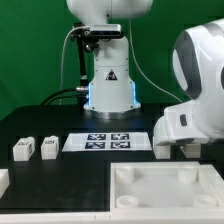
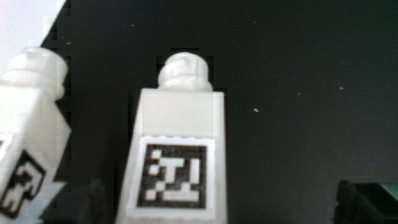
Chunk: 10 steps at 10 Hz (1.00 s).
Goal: Assemble one leg
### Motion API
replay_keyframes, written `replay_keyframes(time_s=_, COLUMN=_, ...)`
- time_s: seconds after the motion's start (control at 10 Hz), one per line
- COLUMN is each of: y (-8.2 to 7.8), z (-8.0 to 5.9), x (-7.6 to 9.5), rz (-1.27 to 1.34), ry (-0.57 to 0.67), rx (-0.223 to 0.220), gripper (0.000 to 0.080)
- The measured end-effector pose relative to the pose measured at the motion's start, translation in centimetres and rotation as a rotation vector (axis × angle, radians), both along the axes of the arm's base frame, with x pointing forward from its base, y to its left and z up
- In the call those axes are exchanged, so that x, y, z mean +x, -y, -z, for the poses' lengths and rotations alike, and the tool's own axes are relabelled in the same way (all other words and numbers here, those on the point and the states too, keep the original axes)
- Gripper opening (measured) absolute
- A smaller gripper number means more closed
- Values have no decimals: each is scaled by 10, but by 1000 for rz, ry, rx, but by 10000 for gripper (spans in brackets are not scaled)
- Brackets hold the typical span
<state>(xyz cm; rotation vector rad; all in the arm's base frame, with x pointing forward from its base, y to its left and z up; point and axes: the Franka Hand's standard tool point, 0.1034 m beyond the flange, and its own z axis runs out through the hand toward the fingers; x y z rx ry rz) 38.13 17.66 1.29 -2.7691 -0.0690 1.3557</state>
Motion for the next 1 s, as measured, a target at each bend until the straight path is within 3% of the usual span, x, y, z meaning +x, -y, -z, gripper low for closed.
replay_keyframes(time_s=0.3, y=1, z=4, x=-3, rz=-21, ry=6, rx=21, gripper=649)
replay_keyframes(time_s=0.4, y=1, z=4, x=-3, rz=-21, ry=6, rx=21, gripper=553)
replay_keyframes(time_s=0.5, y=1, z=4, x=-3, rz=-21, ry=6, rx=21, gripper=553)
replay_keyframes(time_s=0.6, y=1, z=4, x=-3, rz=-21, ry=6, rx=21, gripper=367)
replay_keyframes(time_s=0.7, y=1, z=4, x=-3, rz=-21, ry=6, rx=21, gripper=291)
replay_keyframes(time_s=1.0, y=1, z=4, x=-3, rz=-21, ry=6, rx=21, gripper=291)
